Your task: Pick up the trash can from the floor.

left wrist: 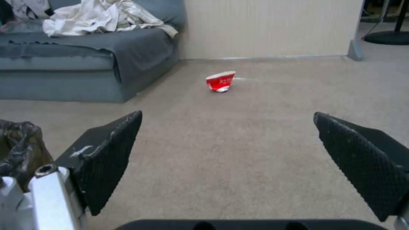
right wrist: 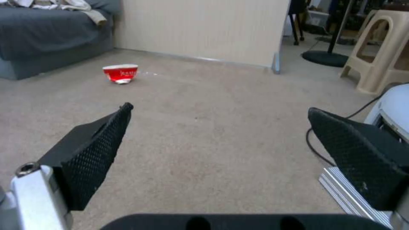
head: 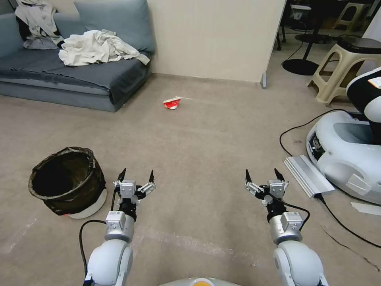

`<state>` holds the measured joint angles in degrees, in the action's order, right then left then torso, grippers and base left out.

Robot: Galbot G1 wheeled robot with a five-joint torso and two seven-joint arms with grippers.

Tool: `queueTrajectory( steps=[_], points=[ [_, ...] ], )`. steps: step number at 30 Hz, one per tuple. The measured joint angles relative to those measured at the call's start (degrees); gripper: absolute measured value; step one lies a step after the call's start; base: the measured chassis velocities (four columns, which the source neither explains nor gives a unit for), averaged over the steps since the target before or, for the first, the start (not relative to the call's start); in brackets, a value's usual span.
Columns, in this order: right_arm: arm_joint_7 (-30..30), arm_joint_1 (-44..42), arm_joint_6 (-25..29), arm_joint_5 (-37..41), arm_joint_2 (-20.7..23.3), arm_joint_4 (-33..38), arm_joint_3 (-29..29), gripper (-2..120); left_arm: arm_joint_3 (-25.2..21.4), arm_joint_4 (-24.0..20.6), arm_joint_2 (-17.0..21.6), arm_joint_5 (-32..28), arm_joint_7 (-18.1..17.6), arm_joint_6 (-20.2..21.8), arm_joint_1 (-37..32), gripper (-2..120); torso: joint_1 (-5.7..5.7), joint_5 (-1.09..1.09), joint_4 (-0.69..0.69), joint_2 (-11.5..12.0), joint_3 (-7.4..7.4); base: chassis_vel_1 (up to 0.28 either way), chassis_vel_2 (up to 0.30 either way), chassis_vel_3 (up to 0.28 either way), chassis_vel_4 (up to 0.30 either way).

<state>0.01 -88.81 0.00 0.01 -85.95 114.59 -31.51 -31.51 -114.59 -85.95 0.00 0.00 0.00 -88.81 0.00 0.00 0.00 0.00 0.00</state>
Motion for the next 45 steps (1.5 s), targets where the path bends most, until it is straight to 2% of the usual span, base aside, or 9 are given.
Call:
queueTrajectory(
  steps=[25, 29, 31, 35, 37, 38, 41, 43, 45],
  points=[
    [0.1, -0.2, -0.3, 0.2, 0.0, 0.4, -0.1, 100, -0.3, -0.6, 0.0, -0.4, 0.2, 0.3, -0.2, 100, 0.0, 0.0, -0.01, 0.0, 0.0, 0.0, 0.0, 0.0, 0.0],
    [0.7, -1.4, -2.5, 1.8, -0.3, 3.9, -1.0, 100, -2.8, -4.0, -0.6, -3.4, 1.4, 2.7, -1.5, 100, 0.0, 0.0, 0.0, 0.0, 0.0, 0.0, 0.0, 0.0, 0.0],
    [1.9, -3.6, -6.4, 4.6, -0.7, 9.9, -2.6, 100, -6.8, -9.6, -1.5, -8.2, 3.3, 6.8, -3.7, 100, 0.0, 0.01, 0.0, 0.0, 0.0, 0.0, 0.0, 0.0, 0.0],
    [3.2, -6.0, -10.7, 7.6, -1.2, 16.5, -4.3, 100, -10.7, -15.0, -2.2, -12.3, 5.0, 10.2, -5.7, 100, 0.0, -0.04, 0.04, 0.0, 0.0, 0.0, 0.0, 0.0, 0.0],
    [3.4, -6.3, -11.2, 8.0, -1.2, 17.4, -4.5, 100, -10.8, -15.2, -2.2, -12.4, 5.0, 10.2, -5.7, 100, 0.0, -0.04, 0.01, 0.0, 0.01, 0.0, 0.0, 0.0, 0.0],
    [3.3, -7.3, -9.4, 10.9, -0.5, 19.1, -5.6, 100, -12.7, -16.7, -2.3, -13.8, 6.4, 10.2, -6.9, 100, 0.0, 0.1, -0.03, 0.0, 0.0, 0.0, 0.0, 0.0, 0.0],
    [2.6, -7.7, -6.9, 12.2, 0.3, 19.0, -5.7, 100, -17.0, -19.4, -2.4, -16.5, 9.6, 8.7, -9.5, 100, 0.0, -0.1, 0.02, 0.0, 0.0, 0.0, 0.0, 0.0, 0.0],
    [2.5, -7.7, -5.5, 12.7, 0.6, 18.3, -5.7, 100, -17.5, -18.5, -2.5, -17.0, 10.9, 6.7, -10.4, 100, 0.0, 0.06, 0.02, 0.0, 0.0, 0.0, 0.0, 0.0, 0.0],
    [2.5, -7.7, -4.7, 12.7, 0.7, 18.0, -5.6, 100, -17.5, -18.2, -2.6, -17.1, 11.2, 6.2, -10.5, 100, 0.0, -0.02, 0.01, 0.0, 0.01, 0.0, 0.0, 0.0, 0.0]
  ],
)
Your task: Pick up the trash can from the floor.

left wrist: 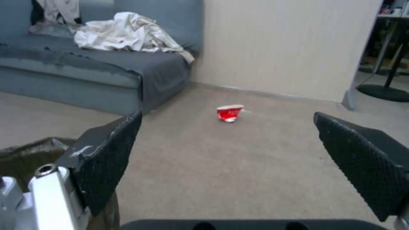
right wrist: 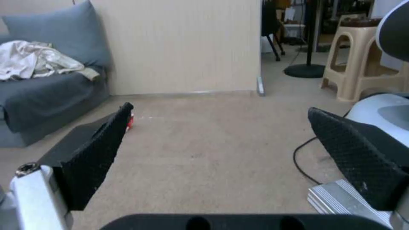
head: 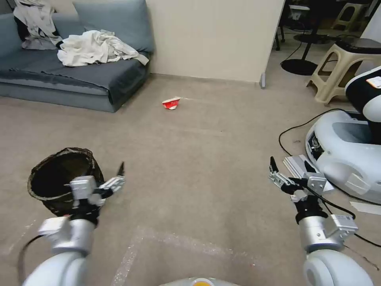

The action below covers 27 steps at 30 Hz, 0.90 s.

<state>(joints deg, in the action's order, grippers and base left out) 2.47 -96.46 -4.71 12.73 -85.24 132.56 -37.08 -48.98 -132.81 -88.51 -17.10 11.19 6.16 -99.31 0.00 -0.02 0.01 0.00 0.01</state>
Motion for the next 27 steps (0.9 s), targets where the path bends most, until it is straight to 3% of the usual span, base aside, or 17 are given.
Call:
queueTrajectory(
  steps=[12, 27],
  points=[
    [-0.1, 0.7, 2.6, 0.3, 1.0, -1.8, 0.5, 100, 1.5, 3.2, 0.1, 0.3, 1.4, -2.9, -0.3, 100, 0.0, 0.02, -0.01, 0.0, 0.0, 0.0, 0.0, 0.0, 0.0],
    [-0.3, 1.0, 3.6, 1.3, 1.4, -2.1, 1.0, 100, 3.8, 3.9, -0.1, 0.3, -0.3, -4.0, -0.3, 100, 0.0, 0.02, -0.01, 0.0, 0.0, 0.008, 0.012, 0.011, 0.009]
  ],
)
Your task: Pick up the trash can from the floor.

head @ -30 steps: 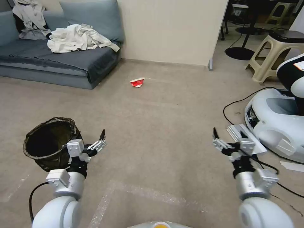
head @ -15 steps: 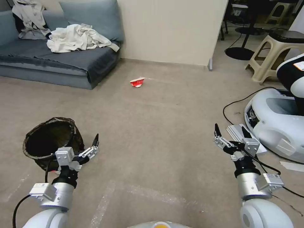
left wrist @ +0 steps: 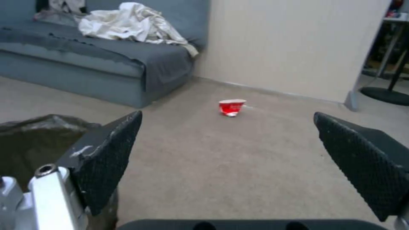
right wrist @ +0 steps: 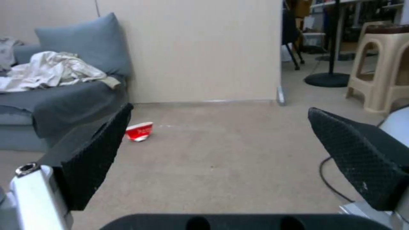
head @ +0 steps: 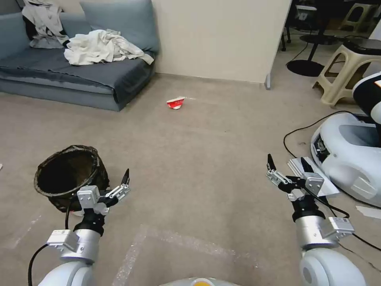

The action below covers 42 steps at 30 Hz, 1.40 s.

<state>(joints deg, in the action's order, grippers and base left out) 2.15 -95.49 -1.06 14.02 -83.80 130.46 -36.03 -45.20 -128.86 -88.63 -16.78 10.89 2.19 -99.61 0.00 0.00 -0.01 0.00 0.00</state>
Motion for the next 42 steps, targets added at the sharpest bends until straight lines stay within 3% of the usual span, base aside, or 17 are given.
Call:
queueTrajectory(
  steps=[42],
  points=[
    [-3.5, 1.1, 4.1, 0.2, 0.8, -2.7, 0.1, 100, -0.6, 2.8, -0.2, 2.4, -3.1, -4.7, 0.7, 100, 0.0, 0.0, -0.01, 0.0, 0.0, 0.096, 0.098, 0.099, 0.103]
  ],
)
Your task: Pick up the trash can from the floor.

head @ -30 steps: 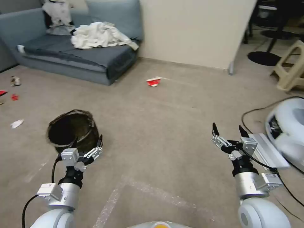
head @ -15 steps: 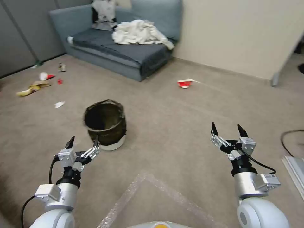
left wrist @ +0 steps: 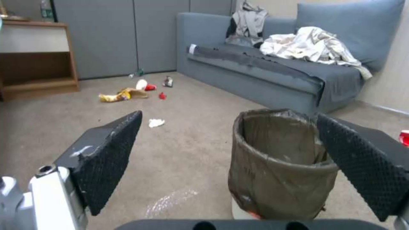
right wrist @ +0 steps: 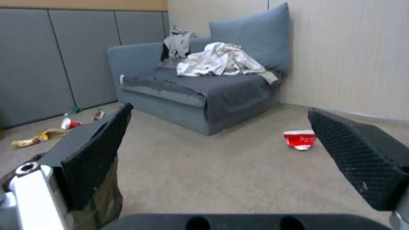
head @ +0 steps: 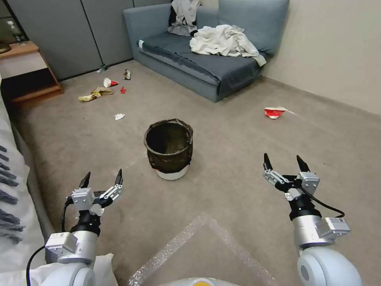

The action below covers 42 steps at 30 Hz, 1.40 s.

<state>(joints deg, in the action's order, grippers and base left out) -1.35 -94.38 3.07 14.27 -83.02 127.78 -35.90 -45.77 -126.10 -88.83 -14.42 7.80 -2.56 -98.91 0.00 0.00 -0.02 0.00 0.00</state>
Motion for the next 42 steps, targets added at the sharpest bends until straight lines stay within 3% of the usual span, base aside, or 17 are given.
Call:
queueTrajectory(
  steps=[15, 42],
  points=[
    [-2.0, 0.3, 1.9, 0.1, -0.1, -1.0, 0.3, 100, -0.8, 0.0, 0.4, 1.0, -1.1, -0.3, 0.4, 100, 0.0, 0.0, 0.02, 0.0, 0.0, -0.021, 0.019, 0.017, -0.023],
    [-2.2, 0.2, 2.2, 0.1, -0.6, -1.0, 1.0, 100, -1.2, 2.0, 1.9, -0.8, -3.6, -0.1, 2.3, 100, 0.0, -0.01, 0.02, 0.0, 0.0, -0.15, 0.15, 0.159, -0.149]
  ],
)
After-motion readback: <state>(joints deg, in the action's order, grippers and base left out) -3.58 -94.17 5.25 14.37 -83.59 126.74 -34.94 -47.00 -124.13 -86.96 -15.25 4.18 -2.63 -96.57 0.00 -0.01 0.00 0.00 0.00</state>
